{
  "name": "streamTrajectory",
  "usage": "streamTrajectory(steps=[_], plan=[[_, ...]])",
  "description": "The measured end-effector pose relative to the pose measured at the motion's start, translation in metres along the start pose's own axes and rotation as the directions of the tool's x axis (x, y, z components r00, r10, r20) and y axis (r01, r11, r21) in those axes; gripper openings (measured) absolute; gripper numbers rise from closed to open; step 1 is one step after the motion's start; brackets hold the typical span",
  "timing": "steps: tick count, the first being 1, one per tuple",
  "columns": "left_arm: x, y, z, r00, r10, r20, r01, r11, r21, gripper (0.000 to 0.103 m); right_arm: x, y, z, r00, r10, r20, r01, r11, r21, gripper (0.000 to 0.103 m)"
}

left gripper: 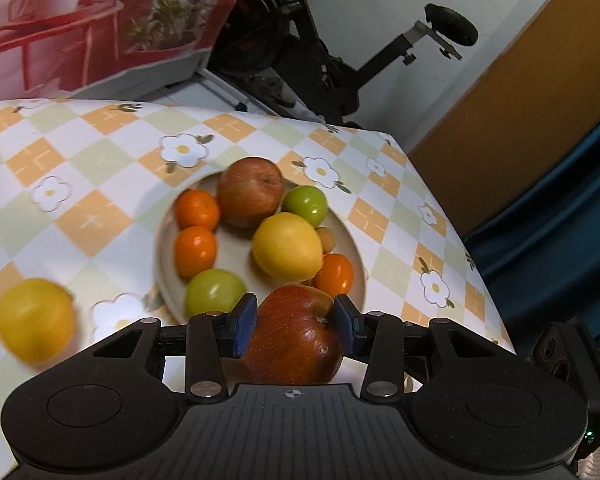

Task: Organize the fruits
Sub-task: 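Carry the red apple with the left tool onto the plate while the right tool follows, then open the left tool to release the apple on the plate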

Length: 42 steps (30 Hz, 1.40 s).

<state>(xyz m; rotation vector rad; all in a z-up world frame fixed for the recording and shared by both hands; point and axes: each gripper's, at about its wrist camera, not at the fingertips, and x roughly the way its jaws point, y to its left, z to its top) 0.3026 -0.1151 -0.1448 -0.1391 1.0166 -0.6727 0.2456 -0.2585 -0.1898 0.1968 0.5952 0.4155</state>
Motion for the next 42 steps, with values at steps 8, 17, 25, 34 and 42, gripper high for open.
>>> streamTrajectory(steps=[8,17,25,34,42], plan=[[0.025,-0.003,0.009,0.999,0.007,-0.043,-0.007,1.000,-0.007,0.043,0.009,-0.018,-0.003,0.999,-0.038,-0.020,0.038,0.999,0.004,0.054],[0.038,0.000,0.011,0.997,0.021,-0.072,-0.022,1.000,-0.001,0.043,0.020,-0.023,-0.006,0.997,-0.060,-0.043,0.060,0.998,-0.004,0.054],[0.040,0.002,0.011,0.997,0.021,-0.081,-0.022,1.000,0.000,0.043,0.023,-0.022,-0.007,0.996,-0.071,-0.046,0.071,0.997,-0.007,0.057],[0.028,0.004,0.011,0.997,0.059,-0.039,-0.059,0.998,-0.006,0.042,0.016,-0.014,-0.015,0.995,-0.096,-0.009,0.096,0.994,-0.046,0.077],[-0.011,0.006,-0.003,0.990,0.115,0.082,-0.115,0.993,-0.007,0.043,0.008,-0.014,-0.016,0.998,-0.063,0.013,0.063,0.997,-0.051,0.083]])
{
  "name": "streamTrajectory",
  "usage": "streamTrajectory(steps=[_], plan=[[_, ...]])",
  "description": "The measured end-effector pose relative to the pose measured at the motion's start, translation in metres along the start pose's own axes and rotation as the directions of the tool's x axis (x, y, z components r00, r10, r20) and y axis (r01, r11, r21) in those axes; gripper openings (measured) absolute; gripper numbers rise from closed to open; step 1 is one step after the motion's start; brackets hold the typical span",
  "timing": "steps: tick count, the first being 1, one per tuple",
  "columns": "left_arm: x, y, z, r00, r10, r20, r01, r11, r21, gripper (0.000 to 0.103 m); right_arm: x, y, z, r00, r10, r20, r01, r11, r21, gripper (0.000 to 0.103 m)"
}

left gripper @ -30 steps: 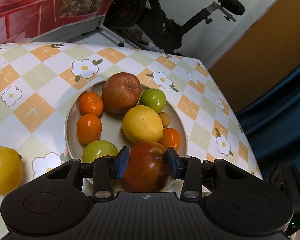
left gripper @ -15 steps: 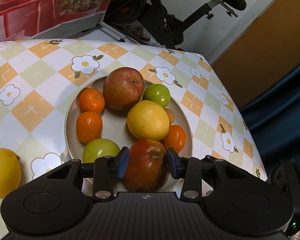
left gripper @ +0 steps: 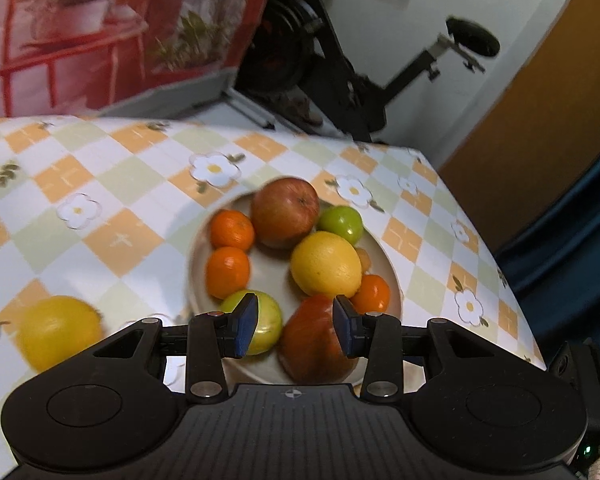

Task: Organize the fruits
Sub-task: 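Open the left tool to release the apple on the plate, then move both tools back toward the tangerine and kiwi on the table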

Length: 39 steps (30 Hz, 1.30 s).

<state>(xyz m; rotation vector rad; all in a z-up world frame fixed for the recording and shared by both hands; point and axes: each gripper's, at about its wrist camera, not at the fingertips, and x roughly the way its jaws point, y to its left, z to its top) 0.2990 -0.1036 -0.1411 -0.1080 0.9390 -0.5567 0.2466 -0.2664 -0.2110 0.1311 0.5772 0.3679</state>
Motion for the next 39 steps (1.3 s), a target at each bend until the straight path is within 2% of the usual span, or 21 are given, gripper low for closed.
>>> streamTrajectory(steps=[4,8,10,11,15,18,20,22,27,29,31,39], plan=[[-0.023,0.007,-0.010,0.995,0.069,0.074,-0.067,0.997,-0.023,0.044,-0.005,-0.003,-0.003,1.000,0.012,0.021,-0.012,1.000,0.024,0.085],[-0.042,0.014,-0.023,0.980,0.153,0.128,-0.146,0.988,-0.058,0.045,-0.007,-0.002,-0.002,0.999,-0.019,0.030,0.018,0.999,0.033,0.092],[-0.050,0.017,-0.028,0.970,0.198,0.141,-0.188,0.979,-0.081,0.048,-0.007,0.000,0.000,0.999,-0.038,0.021,0.038,0.999,0.032,0.092],[-0.055,0.019,-0.030,0.964,0.220,0.147,-0.209,0.974,-0.088,0.054,-0.008,0.001,0.001,0.999,-0.046,0.015,0.046,0.999,0.030,0.093],[-0.068,0.019,-0.036,0.928,0.325,0.182,-0.315,0.946,-0.082,0.068,-0.013,0.005,0.005,0.997,-0.069,0.015,0.069,0.997,0.017,0.097],[-0.076,0.019,-0.040,0.903,0.378,0.206,-0.366,0.926,-0.094,0.077,-0.015,0.008,0.006,0.991,-0.137,0.007,0.136,0.990,0.034,0.100],[-0.080,0.020,-0.043,0.885,0.413,0.216,-0.399,0.911,-0.104,0.079,-0.013,0.009,0.006,0.983,-0.181,-0.027,0.182,0.981,0.060,0.101],[-0.083,0.019,-0.046,0.864,0.449,0.230,-0.435,0.894,-0.109,0.079,-0.012,0.008,0.004,0.982,-0.179,-0.057,0.183,0.979,0.086,0.101],[-0.089,0.018,-0.054,0.835,0.468,0.288,-0.460,0.882,-0.101,0.079,-0.026,0.011,-0.006,0.987,-0.151,0.048,0.144,0.981,0.127,0.101],[-0.092,0.016,-0.059,0.824,0.471,0.314,-0.471,0.878,-0.083,0.079,-0.028,0.013,-0.005,0.985,-0.161,0.058,0.152,0.980,0.128,0.101],[-0.093,0.016,-0.063,0.819,0.475,0.320,-0.478,0.875,-0.076,0.079,-0.028,0.017,-0.004,0.985,-0.166,0.051,0.159,0.981,0.112,0.101],[-0.098,0.020,-0.076,0.824,0.474,0.310,-0.472,0.877,-0.086,0.079,-0.023,0.049,-0.003,0.988,-0.149,0.028,0.150,0.988,-0.030,0.102]])
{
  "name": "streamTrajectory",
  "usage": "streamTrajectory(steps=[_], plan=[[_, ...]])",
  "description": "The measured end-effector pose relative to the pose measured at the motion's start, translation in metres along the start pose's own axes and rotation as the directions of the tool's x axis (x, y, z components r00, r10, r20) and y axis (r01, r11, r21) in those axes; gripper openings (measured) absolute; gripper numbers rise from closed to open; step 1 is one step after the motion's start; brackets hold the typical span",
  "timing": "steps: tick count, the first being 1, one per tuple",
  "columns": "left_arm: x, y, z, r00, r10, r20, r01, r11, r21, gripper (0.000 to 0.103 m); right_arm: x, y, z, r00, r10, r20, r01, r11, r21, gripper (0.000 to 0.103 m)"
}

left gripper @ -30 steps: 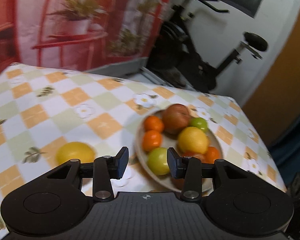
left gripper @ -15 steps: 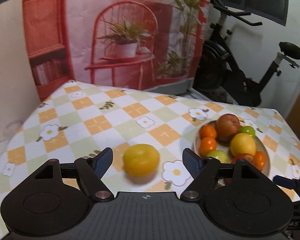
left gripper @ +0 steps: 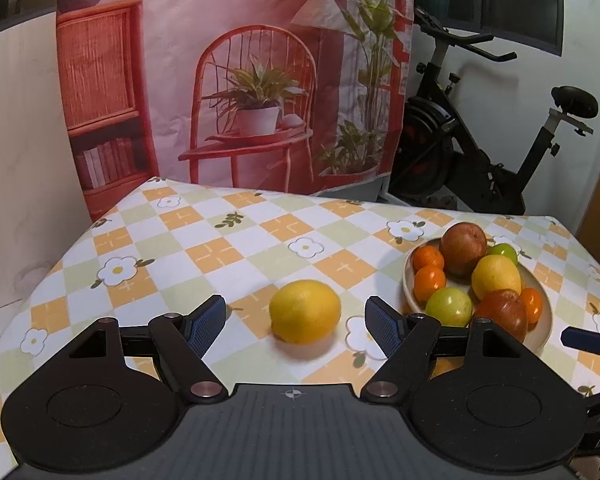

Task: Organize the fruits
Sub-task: 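Move both tools back toward the tangerine and kiwi on the table, then close the right tool on a tangerine while the left tool approaches a brown kiwi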

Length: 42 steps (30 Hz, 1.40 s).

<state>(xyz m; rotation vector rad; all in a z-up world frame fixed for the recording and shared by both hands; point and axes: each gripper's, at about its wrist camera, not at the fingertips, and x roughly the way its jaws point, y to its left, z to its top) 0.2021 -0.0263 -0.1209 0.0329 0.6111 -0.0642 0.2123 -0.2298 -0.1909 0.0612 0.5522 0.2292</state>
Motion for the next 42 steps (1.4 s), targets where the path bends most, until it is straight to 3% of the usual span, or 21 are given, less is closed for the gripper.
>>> streamTrajectory(steps=[4,7,13,16,21,26,42], plan=[[-0.001,0.006,-0.003,0.999,0.008,-0.031,-0.009,1.000,-0.011,0.079,0.004,0.017,-0.001,0.999,0.020,-0.026,-0.022,0.997,-0.077,0.102],[-0.003,0.008,-0.005,0.999,0.019,-0.046,-0.019,1.000,-0.004,0.081,0.005,0.022,-0.001,0.997,0.063,-0.040,-0.066,0.995,-0.073,0.101],[-0.006,0.009,-0.009,0.999,0.034,-0.032,-0.033,0.999,0.018,0.084,0.008,0.024,0.000,0.997,0.060,-0.047,-0.063,0.996,-0.067,0.097],[-0.006,0.014,-0.010,0.999,0.021,-0.034,-0.022,1.000,-0.005,0.084,0.009,0.027,0.000,0.996,0.061,-0.059,-0.065,0.995,-0.078,0.085],[-0.005,0.021,-0.013,0.999,0.016,-0.045,-0.018,0.999,-0.034,0.084,0.011,0.033,-0.001,0.993,0.083,-0.079,-0.091,0.991,-0.094,0.082],[-0.003,0.023,-0.015,0.998,0.011,-0.057,-0.013,0.999,-0.041,0.083,0.017,0.039,-0.003,0.986,0.119,-0.119,-0.132,0.986,-0.100,0.057],[-0.003,0.017,-0.019,0.997,-0.025,-0.070,0.023,0.999,-0.025,0.078,0.043,0.038,-0.008,0.972,0.141,-0.187,-0.162,0.982,-0.097,0.034]])
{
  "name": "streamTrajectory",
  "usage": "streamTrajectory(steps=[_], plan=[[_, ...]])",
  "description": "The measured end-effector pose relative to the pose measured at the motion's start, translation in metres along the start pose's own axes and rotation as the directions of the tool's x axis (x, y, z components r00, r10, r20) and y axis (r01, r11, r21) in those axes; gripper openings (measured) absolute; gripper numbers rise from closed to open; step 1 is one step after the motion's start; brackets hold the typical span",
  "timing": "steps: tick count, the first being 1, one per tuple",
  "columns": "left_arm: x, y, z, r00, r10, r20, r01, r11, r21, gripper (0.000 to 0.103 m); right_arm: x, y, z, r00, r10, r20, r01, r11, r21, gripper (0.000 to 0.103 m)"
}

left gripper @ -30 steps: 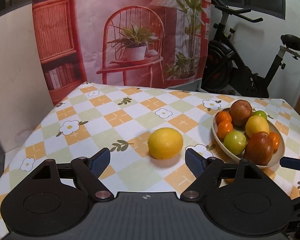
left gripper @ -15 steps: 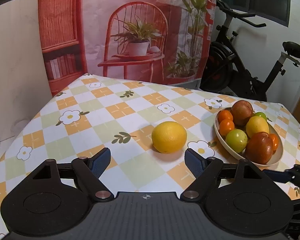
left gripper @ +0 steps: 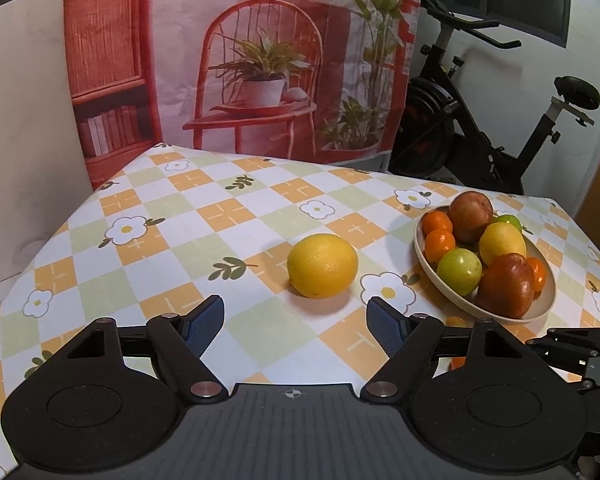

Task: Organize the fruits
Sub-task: 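Close the right tool on a tangerine while the left tool approaches a brown kiwi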

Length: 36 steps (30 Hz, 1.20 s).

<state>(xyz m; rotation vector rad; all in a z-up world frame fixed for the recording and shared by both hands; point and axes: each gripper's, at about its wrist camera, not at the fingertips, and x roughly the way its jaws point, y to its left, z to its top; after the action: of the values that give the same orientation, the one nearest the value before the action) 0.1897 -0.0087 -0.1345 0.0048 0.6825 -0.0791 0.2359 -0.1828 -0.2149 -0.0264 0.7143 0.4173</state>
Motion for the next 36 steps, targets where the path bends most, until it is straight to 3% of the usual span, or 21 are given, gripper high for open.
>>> streamTrajectory(steps=[8,17,21,29,36], plan=[[0.002,-0.005,-0.003,0.999,-0.045,-0.024,0.046,0.999,0.006,0.075,-0.012,-0.002,-0.003,0.999,-0.001,0.043,0.001,1.000,-0.010,0.033],[0.008,-0.029,-0.003,0.990,-0.127,-0.059,0.131,0.989,0.075,0.061,-0.033,-0.028,-0.011,0.996,-0.026,0.083,0.024,0.999,0.029,0.033],[0.017,-0.043,-0.002,0.979,-0.183,-0.094,0.191,0.977,0.093,0.051,-0.044,-0.042,-0.017,0.994,-0.049,0.097,0.045,0.998,0.040,0.033],[0.041,-0.073,-0.004,0.952,-0.264,-0.157,0.285,0.949,0.132,0.050,-0.061,-0.075,-0.032,0.987,-0.110,0.117,0.096,0.988,0.119,0.033],[0.061,-0.084,-0.007,0.939,-0.278,-0.202,0.308,0.941,0.138,0.049,-0.064,-0.086,-0.041,0.981,-0.130,0.145,0.103,0.978,0.180,0.033]])
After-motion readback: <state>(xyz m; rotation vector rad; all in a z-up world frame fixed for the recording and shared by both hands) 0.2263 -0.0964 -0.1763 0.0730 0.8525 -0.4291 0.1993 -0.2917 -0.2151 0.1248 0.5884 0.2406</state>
